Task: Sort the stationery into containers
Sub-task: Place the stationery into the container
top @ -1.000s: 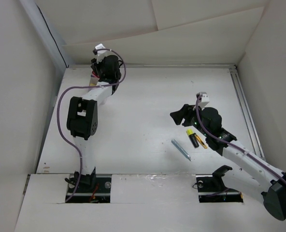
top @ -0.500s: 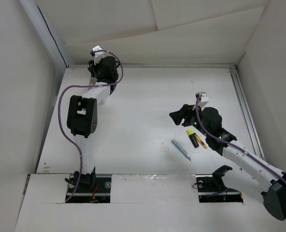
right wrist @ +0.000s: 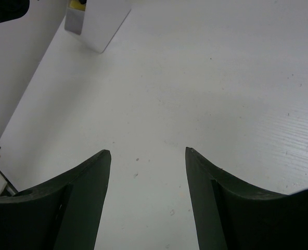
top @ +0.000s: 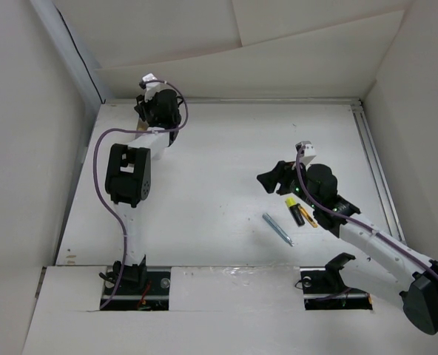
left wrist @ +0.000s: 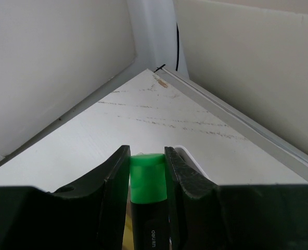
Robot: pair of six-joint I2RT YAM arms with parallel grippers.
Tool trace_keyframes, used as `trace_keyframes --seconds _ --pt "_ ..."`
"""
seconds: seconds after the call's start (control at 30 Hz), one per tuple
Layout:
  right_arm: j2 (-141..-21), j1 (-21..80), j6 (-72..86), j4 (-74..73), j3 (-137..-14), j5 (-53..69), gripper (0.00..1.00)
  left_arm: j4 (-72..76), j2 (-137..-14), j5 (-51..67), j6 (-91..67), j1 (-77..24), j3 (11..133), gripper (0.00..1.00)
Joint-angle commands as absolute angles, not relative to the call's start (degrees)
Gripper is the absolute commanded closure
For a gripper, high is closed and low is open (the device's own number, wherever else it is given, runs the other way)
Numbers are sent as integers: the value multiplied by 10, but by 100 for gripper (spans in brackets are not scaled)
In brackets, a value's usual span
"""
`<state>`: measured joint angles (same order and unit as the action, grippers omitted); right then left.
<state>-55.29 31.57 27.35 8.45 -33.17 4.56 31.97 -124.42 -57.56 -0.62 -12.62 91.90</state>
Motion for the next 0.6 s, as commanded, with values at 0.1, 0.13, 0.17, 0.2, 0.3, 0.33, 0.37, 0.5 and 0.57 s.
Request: trace_keyframes --seconds 0.1,0.13,0.17,0.2,0.3,0.33,0.37,0.5,0.57 --pt "-553 320 265 126 -348 51 35 363 -1233 -595 -10 -128 911 88" --pt "-553 320 265 126 -348 58 35 363 -1233 -595 -11 -134 911 87" --pt "-553 320 265 126 -348 58 35 363 -1233 -595 -11 -134 911 80" --pt "-548 320 265 126 -348 58 35 363 -1233 -595 -11 -134 911 77" --pt "-548 320 265 126 -348 57 35 348 -1233 -595 -18 -134 917 70" --pt "-548 320 265 126 -348 57 35 348 -1233 -595 -18 -139 917 68" --pt "-542 320 265 126 -348 63 35 348 -1233 -595 -18 -139 917 67" --pt "-542 320 265 126 -343 58 35 348 -1227 -595 -24 -139 911 63" --pt "-542 320 265 126 -343 63 35 348 -1214 -590 -24 -139 904 60"
